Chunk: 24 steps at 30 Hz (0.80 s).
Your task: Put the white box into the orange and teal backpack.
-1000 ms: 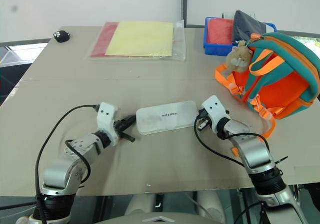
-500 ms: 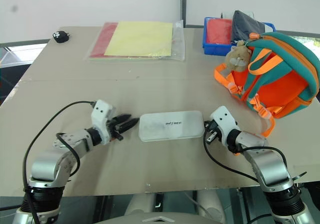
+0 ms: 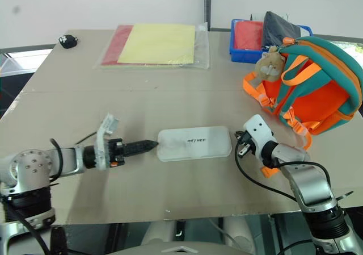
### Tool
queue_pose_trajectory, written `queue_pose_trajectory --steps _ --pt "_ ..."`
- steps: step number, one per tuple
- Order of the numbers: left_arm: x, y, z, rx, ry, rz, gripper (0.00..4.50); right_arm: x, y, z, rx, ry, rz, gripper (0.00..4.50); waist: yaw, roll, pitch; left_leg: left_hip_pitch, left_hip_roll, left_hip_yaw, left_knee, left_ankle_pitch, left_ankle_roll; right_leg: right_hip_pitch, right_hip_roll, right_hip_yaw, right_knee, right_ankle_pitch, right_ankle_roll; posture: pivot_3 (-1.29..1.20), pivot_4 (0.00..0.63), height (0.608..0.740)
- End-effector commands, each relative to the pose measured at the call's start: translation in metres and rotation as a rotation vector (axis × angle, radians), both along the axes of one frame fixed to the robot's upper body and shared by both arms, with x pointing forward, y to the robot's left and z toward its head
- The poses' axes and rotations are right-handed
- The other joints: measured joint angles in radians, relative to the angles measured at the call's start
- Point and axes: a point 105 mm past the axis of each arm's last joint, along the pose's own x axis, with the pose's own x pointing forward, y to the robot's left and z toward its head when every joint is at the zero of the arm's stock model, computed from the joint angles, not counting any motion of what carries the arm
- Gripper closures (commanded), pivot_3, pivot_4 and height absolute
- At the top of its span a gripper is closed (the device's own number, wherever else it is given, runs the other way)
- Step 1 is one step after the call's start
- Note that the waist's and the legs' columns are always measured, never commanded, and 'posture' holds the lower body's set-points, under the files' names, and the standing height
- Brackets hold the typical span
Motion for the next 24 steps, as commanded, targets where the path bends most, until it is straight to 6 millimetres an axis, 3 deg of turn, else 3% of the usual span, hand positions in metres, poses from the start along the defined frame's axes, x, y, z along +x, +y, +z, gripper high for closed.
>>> queue_pose_trajectory --steps 1,6,9,12,17,18,20,24 --pt "-0.003 -0.013 -0.016 0.019 0.059 -0.008 0.04 0.0 0.016 0.006 -0.028 -0.043 0.084 4.5 0.002 0.002 -0.001 0.001 0.0 0.001 0.0 0.0 0.0 0.0 0.0 0.001 0.0 0.0 0.0 0.0 0.15 0.74" --pt "0.004 -0.042 -0.015 -0.059 0.05 -0.045 0.04 0.0 0.047 -0.002 0.038 0.002 0.173 4.5 0.01 0.002 -0.003 0.002 -0.002 0.0 0.003 0.0 0.0 0.004 -0.001 0.0 0.0 -0.002 -0.003 0.0 0.15 0.74" --pt "0.004 -0.045 -0.014 -0.078 0.044 -0.041 0.04 0.003 0.048 -0.002 0.038 -0.007 0.171 4.5 0.01 0.001 -0.003 0.002 -0.002 -0.001 0.004 0.0 0.0 0.004 -0.001 0.001 0.0 -0.002 -0.003 0.0 0.15 0.74" --pt "0.005 -0.045 -0.01 -0.109 0.036 -0.034 0.73 0.005 0.046 0.003 0.053 -0.025 0.158 4.5 0.009 0.001 -0.003 0.002 -0.002 -0.001 0.003 0.0 0.0 0.004 -0.001 0.001 0.0 -0.002 -0.003 0.0 0.15 0.74" --pt "0.008 -0.043 -0.006 -0.138 0.022 -0.01 2.91 0.006 0.04 0.008 0.084 -0.036 0.134 4.5 0.008 0.001 -0.003 0.0 -0.002 -0.002 0.002 0.0 0.0 0.003 -0.001 0.0 0.0 -0.001 -0.003 0.0 0.15 0.74" --pt "0.009 -0.042 -0.004 -0.141 0.014 -0.006 3.2 0.007 0.037 0.016 0.147 -0.035 0.108 4.5 0.007 0.001 -0.003 0.0 -0.002 -0.002 0.002 0.0 0.0 0.003 -0.001 0.0 0.0 -0.001 -0.003 0.0 0.15 0.74" --pt "0.012 -0.041 0.006 -0.185 -0.023 0.016 3.36 0.005 0.022 0.03 0.207 -0.073 0.055 4.5 0.005 0.001 -0.003 0.001 -0.002 -0.002 0.002 0.0 0.0 0.003 -0.001 0.0 0.0 -0.002 -0.003 0.0 0.15 0.74" --pt "0.022 -0.038 0.026 -0.257 -0.124 0.068 3.37 -0.014 -0.01 0.07 0.331 -0.189 -0.065 2.83 0.011 0.001 -0.002 -0.001 -0.002 -0.003 0.003 0.0 0.0 0.003 -0.001 0.0 -0.001 -0.001 -0.002 0.0 0.15 0.74"
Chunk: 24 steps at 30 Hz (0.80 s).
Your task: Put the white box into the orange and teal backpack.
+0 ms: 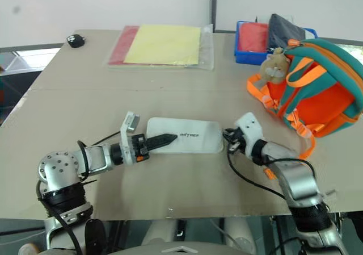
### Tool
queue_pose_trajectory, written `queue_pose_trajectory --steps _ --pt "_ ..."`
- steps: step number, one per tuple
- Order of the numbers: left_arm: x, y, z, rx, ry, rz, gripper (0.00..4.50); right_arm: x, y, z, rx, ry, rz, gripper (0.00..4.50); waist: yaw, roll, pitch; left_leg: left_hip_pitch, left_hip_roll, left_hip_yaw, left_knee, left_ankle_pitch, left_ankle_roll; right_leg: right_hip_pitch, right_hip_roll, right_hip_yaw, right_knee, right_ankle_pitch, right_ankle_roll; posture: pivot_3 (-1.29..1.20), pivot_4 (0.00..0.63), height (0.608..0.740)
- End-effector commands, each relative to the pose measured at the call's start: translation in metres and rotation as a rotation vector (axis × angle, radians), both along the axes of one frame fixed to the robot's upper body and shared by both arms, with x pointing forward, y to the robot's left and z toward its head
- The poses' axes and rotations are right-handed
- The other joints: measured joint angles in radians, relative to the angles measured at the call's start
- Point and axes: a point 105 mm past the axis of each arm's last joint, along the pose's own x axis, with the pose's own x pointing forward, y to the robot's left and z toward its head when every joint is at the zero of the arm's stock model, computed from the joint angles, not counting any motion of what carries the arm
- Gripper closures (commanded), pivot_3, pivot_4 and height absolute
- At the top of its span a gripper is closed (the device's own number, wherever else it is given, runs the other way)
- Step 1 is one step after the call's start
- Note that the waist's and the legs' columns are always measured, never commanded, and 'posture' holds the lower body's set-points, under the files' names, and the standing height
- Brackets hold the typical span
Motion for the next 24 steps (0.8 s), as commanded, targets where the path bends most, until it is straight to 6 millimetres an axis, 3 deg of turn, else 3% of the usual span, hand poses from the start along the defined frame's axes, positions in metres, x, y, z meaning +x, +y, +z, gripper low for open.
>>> queue_pose_trajectory --steps 1,3,6,10,15,21,24 --pt "0.009 0.004 0.019 0.013 -0.101 0.041 3.37 -0.015 -0.019 0.06 0.149 -0.178 -0.074 2.32 -0.005 -0.001 0.0 0.0 0.0 0.0 0.0 0.0 0.0 0.0 0.0 0.0 0.0 0.0 0.001 0.0 0.15 0.74" --pt "0.015 0.001 0.018 0.044 -0.119 0.053 3.37 -0.019 -0.036 0.073 0.197 -0.198 -0.18 1.36 -0.009 -0.001 0.0 0.001 0.001 0.0 -0.001 0.0 0.0 0.0 0.001 0.0 0.0 0.001 0.002 0.0 0.15 0.74" --pt "0.032 0.001 0.027 0.024 -0.169 0.113 3.37 -0.028 -0.063 0.071 0.129 -0.152 -0.316 0.0 -0.007 -0.001 0.0 0.001 0.001 0.0 -0.002 0.0 0.0 0.0 0.001 0.0 0.0 0.0 -0.001 0.0 0.15 0.74" --pt "0.035 0.001 0.03 0.004 -0.181 0.099 3.37 -0.034 -0.086 0.074 0.141 -0.07 -0.42 0.0 -0.008 -0.001 0.0 0.001 0.0 0.002 -0.001 0.0 0.0 0.0 0.001 0.001 0.0 -0.001 -0.001 0.0 0.15 0.74" --pt "0.038 0.0 0.029 0.012 -0.191 0.098 3.37 -0.013 -0.104 0.087 0.171 -0.072 -0.567 0.0 -0.014 0.0 0.001 0.001 0.001 0.003 -0.002 0.0 0.0 -0.002 0.001 0.002 0.0 -0.001 -0.001 0.0 0.15 0.74" --pt "0.037 -0.001 0.027 0.04 -0.226 0.113 3.37 0.042 -0.109 0.098 0.258 -0.118 -0.67 0.0 -0.014 0.0 0.001 0.0 0.0 0.004 -0.002 0.0 0.0 -0.002 0.001 0.003 -0.001 0.0 -0.001 0.0 0.15 0.74" --pt "0.037 0.002 0.028 0.049 -0.25 0.145 3.37 0.058 -0.11 0.099 0.215 -0.17 -0.684 0.89 -0.011 0.0 0.001 -0.001 0.0 0.004 -0.003 0.0 0.0 -0.003 0.001 0.003 -0.001 0.0 0.0 0.0 0.15 0.74"
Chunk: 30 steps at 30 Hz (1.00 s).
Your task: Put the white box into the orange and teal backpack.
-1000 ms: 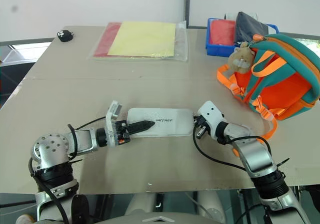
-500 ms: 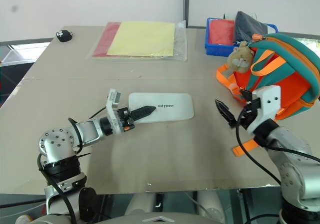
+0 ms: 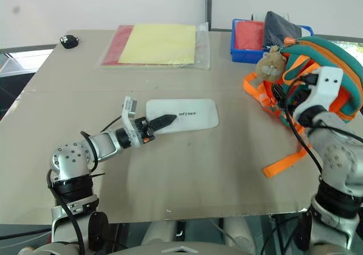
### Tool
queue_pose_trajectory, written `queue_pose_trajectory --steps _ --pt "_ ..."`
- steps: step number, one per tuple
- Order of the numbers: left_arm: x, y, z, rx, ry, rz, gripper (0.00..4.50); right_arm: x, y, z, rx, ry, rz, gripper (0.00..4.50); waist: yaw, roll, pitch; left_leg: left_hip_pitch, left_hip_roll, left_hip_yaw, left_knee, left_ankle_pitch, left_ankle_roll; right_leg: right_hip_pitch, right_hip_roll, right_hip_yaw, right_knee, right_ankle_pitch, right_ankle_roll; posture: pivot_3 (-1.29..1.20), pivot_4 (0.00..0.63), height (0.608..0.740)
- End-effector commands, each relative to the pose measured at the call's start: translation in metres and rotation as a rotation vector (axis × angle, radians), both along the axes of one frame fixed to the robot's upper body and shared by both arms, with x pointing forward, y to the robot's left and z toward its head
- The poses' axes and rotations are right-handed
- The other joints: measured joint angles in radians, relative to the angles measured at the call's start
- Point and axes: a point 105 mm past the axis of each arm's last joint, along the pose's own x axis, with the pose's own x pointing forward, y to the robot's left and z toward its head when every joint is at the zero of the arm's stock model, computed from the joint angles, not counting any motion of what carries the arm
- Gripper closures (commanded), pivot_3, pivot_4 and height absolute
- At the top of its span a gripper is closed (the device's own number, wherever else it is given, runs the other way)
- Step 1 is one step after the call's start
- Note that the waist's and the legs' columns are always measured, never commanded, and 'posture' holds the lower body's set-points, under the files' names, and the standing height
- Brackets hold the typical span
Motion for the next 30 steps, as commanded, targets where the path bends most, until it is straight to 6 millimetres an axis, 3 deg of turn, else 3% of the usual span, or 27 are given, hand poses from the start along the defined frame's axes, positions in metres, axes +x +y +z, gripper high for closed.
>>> queue_pose_trajectory --steps 1,3,5,8,10,11,14,18,24,27,30 --pt "-0.001 0.005 0.015 0.002 -0.097 0.041 3.37 0.013 -0.006 0.013 -0.075 -0.095 -0.043 1.28 0.001 0.0 0.0 0.0 0.0 0.0 -0.001 0.0 0.0 0.0 0.0 0.0 0.0 0.001 0.002 0.0 0.15 0.74" --pt "-0.001 0.008 0.016 0.0 -0.111 0.066 3.37 0.019 -0.007 0.017 -0.126 -0.129 -0.058 2.4 0.001 0.0 0.0 -0.001 0.0 0.0 -0.003 0.0 0.0 -0.002 0.0 0.0 0.0 0.001 0.002 0.0 0.15 0.74" --pt "-0.002 0.009 0.016 0.005 -0.133 0.078 3.37 0.023 -0.001 0.02 -0.189 -0.17 -0.027 3.12 0.0 0.0 0.0 -0.001 0.0 0.0 -0.003 0.0 0.0 -0.003 0.0 0.0 0.0 0.001 0.003 0.0 0.15 0.74" --pt "0.0 0.013 0.022 -0.02 -0.186 0.137 3.37 0.025 0.025 0.034 -0.211 -0.263 0.107 4.43 -0.006 0.001 0.0 -0.001 0.0 0.001 -0.003 0.0 0.0 -0.003 0.0 0.001 0.0 0.002 0.003 0.0 0.15 0.74" --pt "0.002 0.017 0.028 -0.037 -0.226 0.179 3.37 0.023 0.043 0.044 -0.215 -0.322 0.211 4.5 -0.009 0.001 0.001 -0.001 0.0 0.001 -0.003 0.0 0.0 -0.003 0.0 0.001 0.0 0.002 0.003 0.0 0.15 0.74" --pt "0.005 0.023 0.036 -0.048 -0.267 0.212 3.37 0.018 0.063 0.058 -0.176 -0.376 0.326 4.5 -0.01 0.001 0.001 -0.001 0.0 0.001 -0.003 0.0 0.0 -0.003 0.001 0.001 0.0 0.002 0.003 0.0 0.15 0.74" --pt "0.008 0.039 0.046 -0.043 -0.345 0.29 3.37 -0.007 0.107 0.084 -0.102 -0.48 0.622 4.5 -0.02 0.001 0.002 -0.001 0.001 0.0 -0.003 0.0 0.0 -0.003 0.001 0.001 0.0 0.002 0.003 0.0 0.15 0.74" --pt "0.001 0.059 0.065 -0.019 -0.471 0.354 3.37 -0.041 0.144 0.096 -0.048 -0.497 0.934 4.5 -0.024 0.001 0.002 -0.002 0.001 0.0 -0.004 0.0 0.0 -0.004 0.001 0.0 0.0 0.002 0.003 0.0 0.15 0.74" --pt "-0.016 0.078 0.088 0.09 -0.622 0.387 3.37 -0.064 0.162 0.083 -0.059 -0.421 1.129 4.5 -0.018 0.001 0.002 -0.011 0.001 -0.003 -0.003 0.0 0.0 -0.008 -0.001 -0.004 -0.003 0.002 0.003 0.0 0.15 0.74" --pt "-0.03 0.082 0.104 0.17 -0.745 0.371 3.37 -0.071 0.165 0.063 -0.112 -0.333 1.202 4.5 -0.012 0.001 0.002 -0.012 0.001 -0.005 -0.002 0.0 0.0 -0.008 -0.001 -0.006 -0.003 0.002 0.003 0.0 0.15 0.74" --pt "-0.052 0.074 0.114 0.087 -0.791 0.224 3.37 -0.075 0.16 0.041 -0.173 -0.237 1.24 4.5 -0.003 0.001 0.002 -0.012 0.001 -0.005 -0.002 0.0 0.0 -0.008 -0.002 -0.007 -0.003 0.001 0.002 0.0 0.15 0.74"
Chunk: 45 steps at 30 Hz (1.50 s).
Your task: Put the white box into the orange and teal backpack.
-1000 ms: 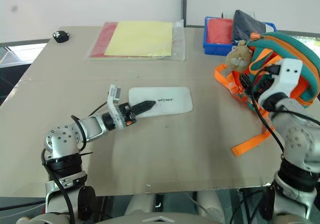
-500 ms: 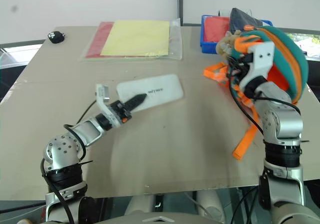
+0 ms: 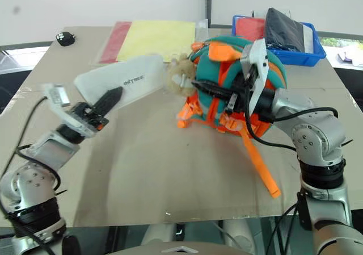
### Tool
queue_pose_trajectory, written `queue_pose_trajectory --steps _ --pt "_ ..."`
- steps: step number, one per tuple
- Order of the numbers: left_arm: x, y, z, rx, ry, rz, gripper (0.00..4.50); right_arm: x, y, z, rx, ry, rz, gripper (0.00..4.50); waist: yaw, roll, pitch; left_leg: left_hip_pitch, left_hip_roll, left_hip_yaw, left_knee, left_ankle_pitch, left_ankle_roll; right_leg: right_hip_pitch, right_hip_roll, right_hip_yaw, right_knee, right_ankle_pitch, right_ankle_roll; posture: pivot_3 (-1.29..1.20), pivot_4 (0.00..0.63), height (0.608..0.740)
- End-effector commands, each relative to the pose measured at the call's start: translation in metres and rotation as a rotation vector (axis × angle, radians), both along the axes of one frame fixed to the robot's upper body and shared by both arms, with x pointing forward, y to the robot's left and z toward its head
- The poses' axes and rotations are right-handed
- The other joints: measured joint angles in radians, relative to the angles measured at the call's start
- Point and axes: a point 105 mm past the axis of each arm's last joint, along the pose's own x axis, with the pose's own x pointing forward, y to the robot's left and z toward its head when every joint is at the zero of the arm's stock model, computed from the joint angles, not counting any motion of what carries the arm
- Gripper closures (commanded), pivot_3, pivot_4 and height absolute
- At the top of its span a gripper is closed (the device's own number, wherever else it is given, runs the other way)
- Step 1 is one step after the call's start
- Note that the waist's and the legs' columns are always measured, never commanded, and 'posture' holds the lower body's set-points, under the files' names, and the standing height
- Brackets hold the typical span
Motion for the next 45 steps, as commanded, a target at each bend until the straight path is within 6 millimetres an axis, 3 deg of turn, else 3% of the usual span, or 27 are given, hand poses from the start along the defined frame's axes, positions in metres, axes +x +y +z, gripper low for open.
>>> queue_pose_trajectory --steps 1,4,14,21,30,37,45 --pt "-0.034 -0.015 0.032 0.014 -0.156 -0.203 3.37 -0.011 -0.005 -0.007 -0.049 -0.012 0.048 4.5 0.006 0.0 0.0 0.0 0.0 0.0 0.0 0.0 0.0 0.0 0.0 0.0 0.0 0.0 0.0 0.0 0.15 0.74" --pt "-0.039 -0.021 0.036 0.063 -0.184 -0.256 3.37 -0.012 -0.015 -0.003 -0.024 0.009 0.058 4.5 0.008 0.0 0.0 0.001 0.0 0.0 0.001 0.0 0.0 0.0 0.0 0.0 0.001 -0.001 -0.001 0.0 0.15 0.74" --pt "-0.024 -0.051 0.056 0.19 -0.292 -0.39 3.37 -0.03 -0.039 0.0 -0.042 0.01 0.131 4.5 0.013 0.0 0.0 0.001 0.0 -0.001 0.006 0.0 0.0 0.003 0.001 -0.001 0.002 -0.001 -0.002 0.0 0.15 0.74" --pt "-0.029 -0.087 0.03 0.399 -0.329 -0.579 3.37 -0.037 -0.046 0.0 -0.01 0.007 0.118 4.5 0.016 0.0 0.001 0.0 0.0 -0.002 0.005 0.0 0.0 0.003 0.002 -0.001 0.002 0.0 0.0 0.0 0.15 0.74" --pt "-0.023 -0.106 0.023 0.572 -0.395 -0.732 3.37 -0.029 -0.041 0.002 0.015 -0.02 0.055 4.5 0.021 0.0 0.0 0.0 0.0 -0.002 0.007 0.0 0.0 0.003 0.002 -0.002 0.002 0.0 0.0 0.0 0.15 0.74" --pt "-0.017 -0.085 0.018 0.612 -0.359 -0.738 3.37 -0.016 -0.057 0.015 0.118 -0.023 -0.062 4.5 0.018 0.0 0.001 0.0 0.001 -0.002 0.007 0.0 0.0 0.003 0.002 -0.001 0.003 0.0 0.0 0.0 0.15 0.74" --pt "-0.01 -0.077 0.007 0.703 -0.342 -0.723 3.37 -0.019 -0.058 0.019 0.177 -0.008 -0.056 4.5 0.013 0.0 0.001 0.0 0.001 -0.002 0.007 0.0 0.0 0.003 0.002 -0.002 0.003 0.0 0.0 0.0 0.15 0.74"
